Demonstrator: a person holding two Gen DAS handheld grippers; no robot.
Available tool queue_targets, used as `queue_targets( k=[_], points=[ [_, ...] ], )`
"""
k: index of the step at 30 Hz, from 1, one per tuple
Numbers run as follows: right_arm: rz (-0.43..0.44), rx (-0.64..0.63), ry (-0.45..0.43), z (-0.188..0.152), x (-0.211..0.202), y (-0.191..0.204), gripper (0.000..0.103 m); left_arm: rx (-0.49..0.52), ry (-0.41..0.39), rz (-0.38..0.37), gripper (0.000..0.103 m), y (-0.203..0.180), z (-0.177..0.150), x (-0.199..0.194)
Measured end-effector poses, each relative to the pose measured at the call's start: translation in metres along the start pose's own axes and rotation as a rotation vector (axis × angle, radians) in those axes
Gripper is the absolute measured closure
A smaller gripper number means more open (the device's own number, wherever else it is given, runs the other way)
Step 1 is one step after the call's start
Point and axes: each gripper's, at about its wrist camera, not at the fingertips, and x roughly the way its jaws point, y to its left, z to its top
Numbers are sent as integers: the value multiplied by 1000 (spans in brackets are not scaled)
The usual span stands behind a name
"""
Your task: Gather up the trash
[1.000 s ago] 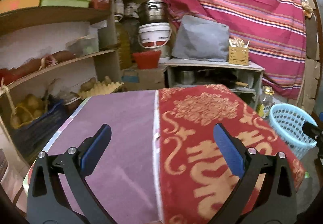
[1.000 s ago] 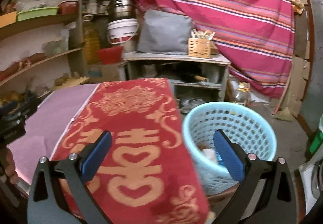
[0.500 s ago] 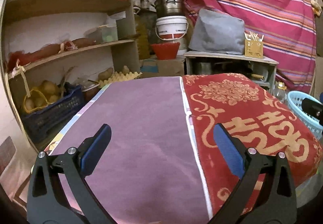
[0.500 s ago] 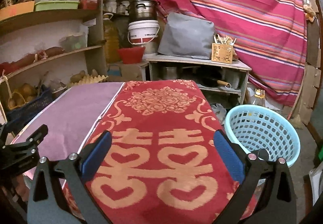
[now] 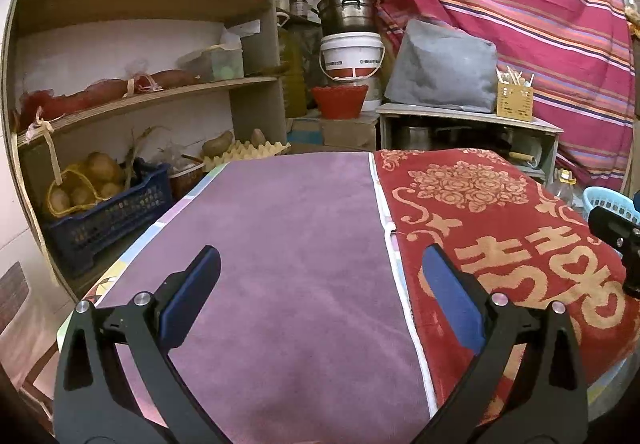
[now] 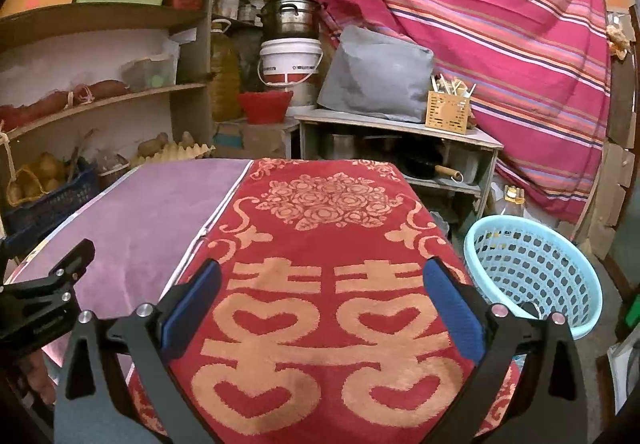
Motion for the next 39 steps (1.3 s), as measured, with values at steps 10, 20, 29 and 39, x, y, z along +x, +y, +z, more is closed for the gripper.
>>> queue_targets(
  k=[10, 20, 29, 39],
  points=[
    [-1, -43, -8, 0, 3, 13, 5, -2, -4, -3, 5, 2, 0, 4],
    [-18, -42, -20, 0, 2, 14, 5, 0, -13, -3, 5, 3, 0, 7],
    [-23, -38, -19, 0, 2, 11, 5, 10, -26, 2, 5, 0, 0, 5],
    [-25, -37, -19, 0, 3, 12, 5, 9, -26, -2, 5, 0, 0, 5]
  ],
)
